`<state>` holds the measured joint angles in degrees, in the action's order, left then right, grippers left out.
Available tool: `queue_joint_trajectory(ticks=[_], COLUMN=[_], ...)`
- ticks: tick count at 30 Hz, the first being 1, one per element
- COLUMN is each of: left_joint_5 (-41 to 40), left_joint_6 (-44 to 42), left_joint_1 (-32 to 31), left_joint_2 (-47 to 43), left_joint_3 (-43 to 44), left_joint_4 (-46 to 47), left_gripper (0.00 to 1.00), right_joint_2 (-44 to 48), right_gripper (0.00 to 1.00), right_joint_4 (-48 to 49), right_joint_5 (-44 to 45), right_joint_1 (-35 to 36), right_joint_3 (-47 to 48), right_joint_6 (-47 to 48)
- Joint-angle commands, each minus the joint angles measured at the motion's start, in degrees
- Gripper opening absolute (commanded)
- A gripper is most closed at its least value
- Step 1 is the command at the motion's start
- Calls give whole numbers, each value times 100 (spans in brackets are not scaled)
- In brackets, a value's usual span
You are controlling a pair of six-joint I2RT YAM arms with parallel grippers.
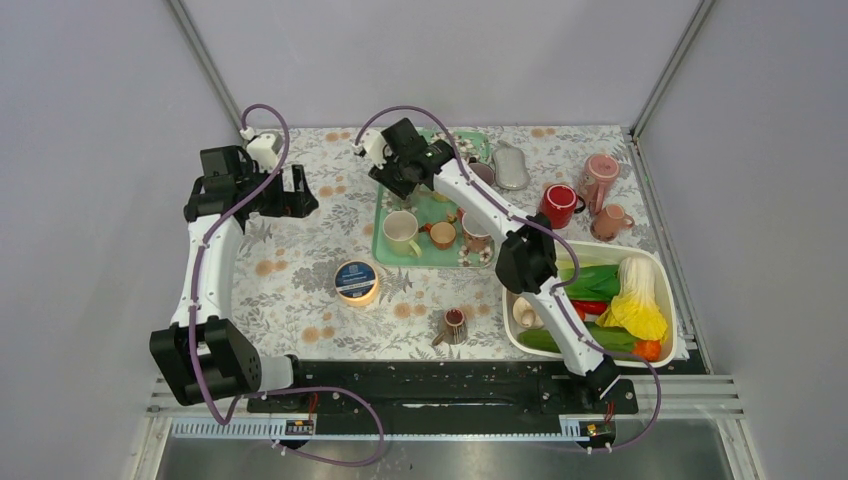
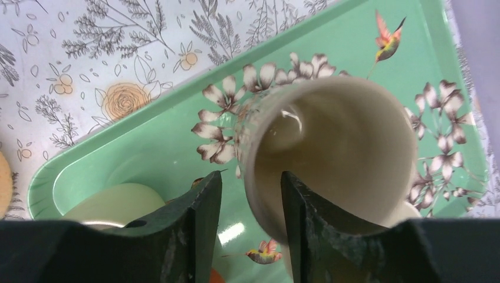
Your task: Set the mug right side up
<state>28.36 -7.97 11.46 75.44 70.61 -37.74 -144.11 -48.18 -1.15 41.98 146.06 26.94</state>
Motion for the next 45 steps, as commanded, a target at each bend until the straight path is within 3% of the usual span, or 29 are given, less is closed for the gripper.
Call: queue_joint_trajectory(ticks=[1, 4, 9, 11, 12, 13, 17, 22, 26, 29, 35, 45], left_joint_5=[-89, 18, 297, 366, 417, 441, 172, -525, -426, -494, -987, -1279], left_joint_6=[-184, -353, -904, -1074, -1124, -1156, -1235, -1344, -845, -209, 773, 1243], left_joint_1=[-58, -141, -629, -1047, -1245, -1493, -2783, -4895, -5965, -6375, -6582, -7078], left_joint_2=[-75, -96, -358, -469, -517, -556, -592, -257, 126, 49, 274, 1056], left_joint_3=[34, 122, 384, 527, 598, 686, 701, 346, -103, -868, -2268, -2527], left_joint_4=[48, -121, -566, -790, -909, -1023, -1312, -1325, -745, 495, 2037, 2485], left_gripper=[99, 99, 99, 99, 97, 95, 91, 90, 86, 85, 65, 68], right_joint_2=[632, 826, 1504, 1895, 2130, 2372, 3615, 5571, 6814, 7332, 7967, 8621], right_gripper=[52, 57, 74, 84, 97, 99, 99, 99, 99, 100, 99, 99], right_joint_4=[245, 245, 250, 262, 292, 313, 653, 2461, 3294, 3477, 3721, 4110], right_joint_5=[-105, -117, -80, -86, -95, -96, -52, 253, 508, 651, 837, 726], right_joint_1=[46, 34, 21, -37, -88, -164, -564, -1345, -1714, -1841, -1956, -1960], right_joint_3=[33, -51, -277, -506, -651, -845, -2163, -5448, -7279, -7980, -8815, -9464], right_joint_6=[-89, -151, -478, -686, -827, -958, -1624, -2458, -2891, -3085, -3252, -3188])
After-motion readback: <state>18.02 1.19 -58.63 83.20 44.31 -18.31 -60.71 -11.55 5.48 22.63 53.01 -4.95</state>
